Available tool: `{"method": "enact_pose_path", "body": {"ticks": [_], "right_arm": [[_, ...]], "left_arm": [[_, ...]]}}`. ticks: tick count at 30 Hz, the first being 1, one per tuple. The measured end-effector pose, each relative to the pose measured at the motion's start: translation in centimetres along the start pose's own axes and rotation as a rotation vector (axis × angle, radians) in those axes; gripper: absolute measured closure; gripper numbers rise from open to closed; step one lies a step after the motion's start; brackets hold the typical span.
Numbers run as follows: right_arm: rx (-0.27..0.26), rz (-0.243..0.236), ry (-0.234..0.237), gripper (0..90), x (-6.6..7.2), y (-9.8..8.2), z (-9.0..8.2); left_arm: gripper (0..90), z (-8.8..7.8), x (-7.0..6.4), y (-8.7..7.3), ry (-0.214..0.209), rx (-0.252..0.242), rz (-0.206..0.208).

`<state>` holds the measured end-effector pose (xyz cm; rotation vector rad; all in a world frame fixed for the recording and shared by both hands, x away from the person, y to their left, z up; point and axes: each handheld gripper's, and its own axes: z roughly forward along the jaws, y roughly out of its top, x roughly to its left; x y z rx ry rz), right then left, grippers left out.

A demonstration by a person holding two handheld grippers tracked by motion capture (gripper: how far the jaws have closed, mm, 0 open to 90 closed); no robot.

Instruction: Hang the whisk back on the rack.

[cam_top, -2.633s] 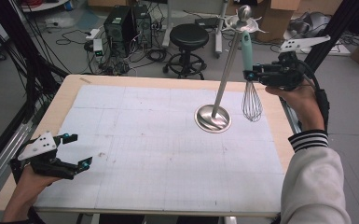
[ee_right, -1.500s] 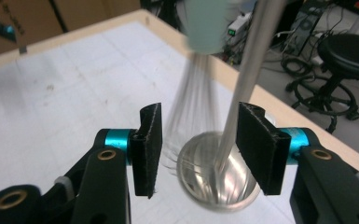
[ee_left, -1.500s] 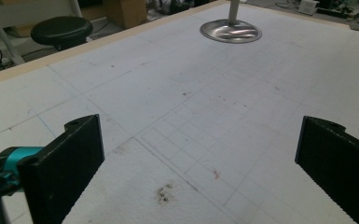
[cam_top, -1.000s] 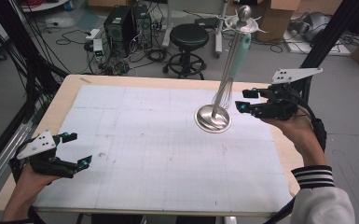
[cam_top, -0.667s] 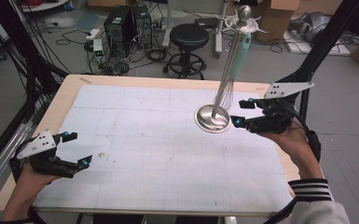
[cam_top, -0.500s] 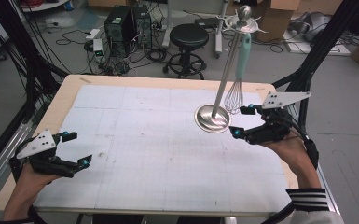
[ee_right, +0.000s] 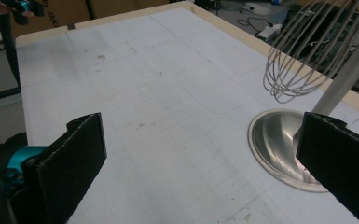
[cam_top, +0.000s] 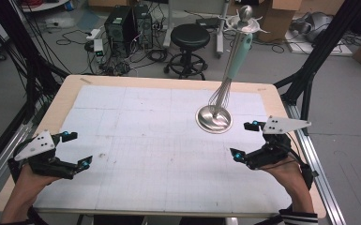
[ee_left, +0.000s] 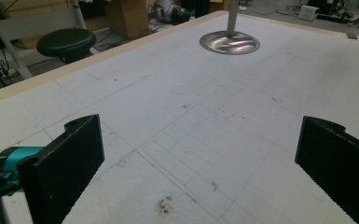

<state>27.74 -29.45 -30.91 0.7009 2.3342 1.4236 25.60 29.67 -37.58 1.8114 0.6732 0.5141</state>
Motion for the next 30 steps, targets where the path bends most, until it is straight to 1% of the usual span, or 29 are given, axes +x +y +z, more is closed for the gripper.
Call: {"method": "enact_pose_path", "body": {"ticks": [1,2,4,5,8,10,12,13,15,17,18,19,21,22,23,26,27,30], "right_arm": [[-0.001,0.003,-0.008,0.5,0.0,-0.2,0.0],[-0.003,0.011,-0.025,0.5,-0.1,-0.6,-0.1],[-0.030,0.047,-0.032,0.5,-0.2,-1.4,-0.1],[-0.036,0.052,-0.038,0.5,-0.2,-1.8,-0.1],[-0.045,0.056,-0.046,0.5,0.0,-2.8,0.1],[-0.047,0.052,-0.053,0.5,0.1,-3.2,0.1],[-0.073,0.053,-0.062,0.5,0.5,-4.0,0.2],[-0.081,0.057,-0.064,0.5,0.5,-4.3,0.2],[-0.093,0.057,-0.068,0.5,0.6,-4.8,0.4],[-0.082,0.059,-0.061,0.5,0.7,-5.1,0.6],[-0.077,0.053,-0.070,0.5,0.7,-5.2,0.6],[-0.078,0.046,-0.081,0.5,0.8,-5.4,0.6],[-0.084,0.059,-0.076,0.5,0.9,-5.7,0.5],[-0.083,0.055,-0.074,0.5,0.9,-5.9,0.5],[-0.078,0.054,-0.065,0.5,0.9,-6.1,0.5],[-0.064,0.050,-0.069,0.5,0.9,-6.3,0.5],[-0.057,0.056,-0.063,0.5,0.9,-6.5,0.4],[-0.060,0.058,-0.065,0.5,0.9,-6.6,0.3]], "left_arm": [[1.7,0.0,0.0,0.0,0.000,-0.002,-0.005],[1.7,0.0,0.0,0.0,0.000,-0.002,-0.005],[1.7,-0.1,0.0,-0.2,0.002,0.002,-0.008],[1.7,-0.1,0.0,-0.2,0.002,0.002,-0.008],[1.7,-0.1,0.1,-0.3,0.007,0.005,-0.011],[1.7,-0.1,0.0,-0.3,0.005,0.009,-0.012],[1.7,0.0,-0.1,-0.4,0.001,0.006,-0.012],[1.7,0.0,-0.1,-0.4,-0.004,0.008,-0.007],[1.7,0.1,-0.2,-0.4,-0.007,0.009,-0.011],[1.7,0.3,-0.2,-0.4,-0.012,0.012,-0.008],[1.7,0.3,-0.2,-0.4,-0.012,0.012,-0.008],[1.7,0.5,-0.3,-0.4,-0.020,0.012,-0.004],[1.7,0.5,-0.4,-0.4,-0.022,0.014,-0.004],[1.7,0.7,-0.5,-0.3,-0.027,0.014,-0.003],[1.7,0.7,-0.5,-0.3,-0.028,0.017,0.000],[1.7,0.8,-0.4,-0.3,-0.024,0.020,-0.004],[1.7,0.9,-0.4,-0.4,-0.024,0.022,-0.005],[1.7,0.9,-0.4,-0.4,-0.020,0.023,-0.006]]}}
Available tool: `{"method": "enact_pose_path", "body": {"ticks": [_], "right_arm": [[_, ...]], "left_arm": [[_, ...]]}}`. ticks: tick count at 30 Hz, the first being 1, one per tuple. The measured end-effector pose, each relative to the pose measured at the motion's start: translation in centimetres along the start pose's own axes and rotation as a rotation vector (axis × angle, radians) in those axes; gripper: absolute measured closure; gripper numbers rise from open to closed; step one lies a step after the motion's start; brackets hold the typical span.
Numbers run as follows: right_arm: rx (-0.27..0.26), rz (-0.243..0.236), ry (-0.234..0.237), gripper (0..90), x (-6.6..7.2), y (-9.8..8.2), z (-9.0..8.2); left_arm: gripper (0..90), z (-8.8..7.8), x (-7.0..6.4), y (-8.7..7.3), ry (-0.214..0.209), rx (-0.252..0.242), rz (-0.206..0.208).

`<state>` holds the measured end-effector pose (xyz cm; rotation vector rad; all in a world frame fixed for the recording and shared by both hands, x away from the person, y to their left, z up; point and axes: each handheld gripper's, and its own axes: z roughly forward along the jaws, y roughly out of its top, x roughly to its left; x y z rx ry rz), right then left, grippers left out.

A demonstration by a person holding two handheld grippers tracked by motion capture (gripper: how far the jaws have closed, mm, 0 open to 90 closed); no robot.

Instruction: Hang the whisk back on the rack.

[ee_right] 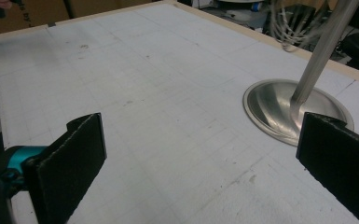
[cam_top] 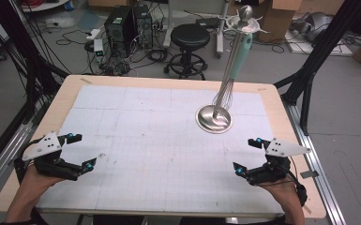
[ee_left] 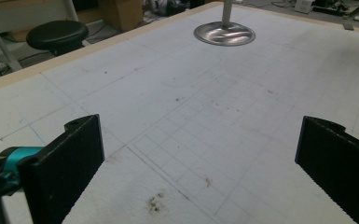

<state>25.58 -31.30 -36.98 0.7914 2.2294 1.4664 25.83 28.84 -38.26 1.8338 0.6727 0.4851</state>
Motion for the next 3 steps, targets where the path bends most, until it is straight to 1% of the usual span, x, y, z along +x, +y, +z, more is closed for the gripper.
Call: {"method": "enact_pose_path", "body": {"ticks": [3], "right_arm": [[-0.006,0.000,-0.008,0.5,-0.05,-0.02,0.02]], "left_arm": [[1.7,-0.06,-0.05,0.04,-0.002,0.000,0.004]]}}
